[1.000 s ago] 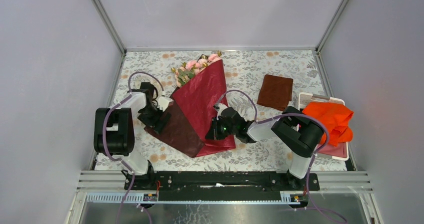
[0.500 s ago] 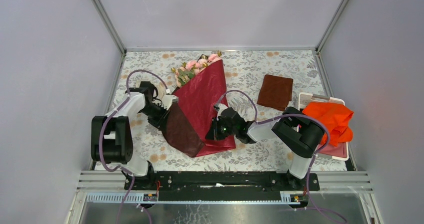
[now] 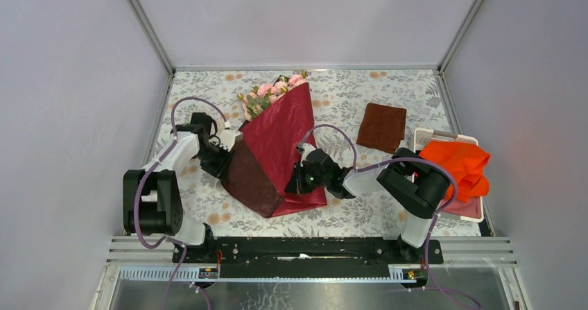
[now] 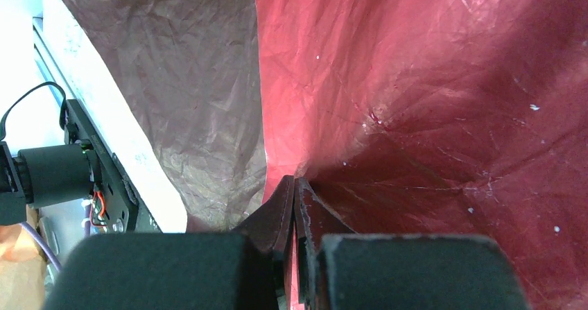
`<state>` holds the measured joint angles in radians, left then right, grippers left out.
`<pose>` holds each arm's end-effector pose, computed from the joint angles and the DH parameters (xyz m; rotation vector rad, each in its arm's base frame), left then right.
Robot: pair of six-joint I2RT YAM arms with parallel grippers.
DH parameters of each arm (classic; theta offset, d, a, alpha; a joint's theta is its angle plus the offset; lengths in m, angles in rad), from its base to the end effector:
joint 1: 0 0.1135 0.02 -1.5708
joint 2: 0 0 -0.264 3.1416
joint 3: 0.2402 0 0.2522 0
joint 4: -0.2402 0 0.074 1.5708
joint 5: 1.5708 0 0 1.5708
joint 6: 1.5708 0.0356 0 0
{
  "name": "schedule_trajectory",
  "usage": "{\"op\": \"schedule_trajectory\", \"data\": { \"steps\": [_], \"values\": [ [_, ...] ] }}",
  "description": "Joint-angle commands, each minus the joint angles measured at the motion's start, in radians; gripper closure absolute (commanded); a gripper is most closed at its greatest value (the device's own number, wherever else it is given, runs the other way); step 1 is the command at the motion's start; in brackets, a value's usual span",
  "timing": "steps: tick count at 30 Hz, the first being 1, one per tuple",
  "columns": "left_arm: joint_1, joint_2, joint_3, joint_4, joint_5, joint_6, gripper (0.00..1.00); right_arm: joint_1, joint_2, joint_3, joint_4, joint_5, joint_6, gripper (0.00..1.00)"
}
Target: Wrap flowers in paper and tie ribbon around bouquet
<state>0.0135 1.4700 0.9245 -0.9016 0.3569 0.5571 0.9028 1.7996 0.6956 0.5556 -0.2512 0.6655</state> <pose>0.2474 -0.0091 0.1938 0.8069 2.7750 -0.4498 0.2013 0.2695 0.1223 -0.4408 2.3000 1.1342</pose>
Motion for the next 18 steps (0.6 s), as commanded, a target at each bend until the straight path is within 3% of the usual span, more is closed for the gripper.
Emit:
{"op": "schedule_trajectory", "data": {
  "steps": [1,7,8,11,18],
  "values": [
    [-0.004,-0.014,-0.022,0.072,-0.054,-0.054,0.64,0.013,0.012,-0.034,-0.144,0.049,-0.050,0.95],
    [-0.003,-0.023,-0.034,0.110,-0.057,-0.079,0.64,0.013,0.016,-0.033,-0.144,0.047,-0.054,0.95],
    [-0.003,-0.020,-0.036,0.119,-0.056,-0.085,0.67,0.013,0.017,-0.032,-0.143,0.046,-0.054,0.95],
    [-0.003,-0.007,-0.020,0.113,-0.028,-0.104,0.99,0.013,0.019,-0.031,-0.146,0.048,-0.053,0.95],
    [-0.009,-0.115,0.126,-0.027,0.289,-0.149,1.00,0.013,0.049,-0.035,-0.165,0.056,-0.034,0.96]
  ]
}}
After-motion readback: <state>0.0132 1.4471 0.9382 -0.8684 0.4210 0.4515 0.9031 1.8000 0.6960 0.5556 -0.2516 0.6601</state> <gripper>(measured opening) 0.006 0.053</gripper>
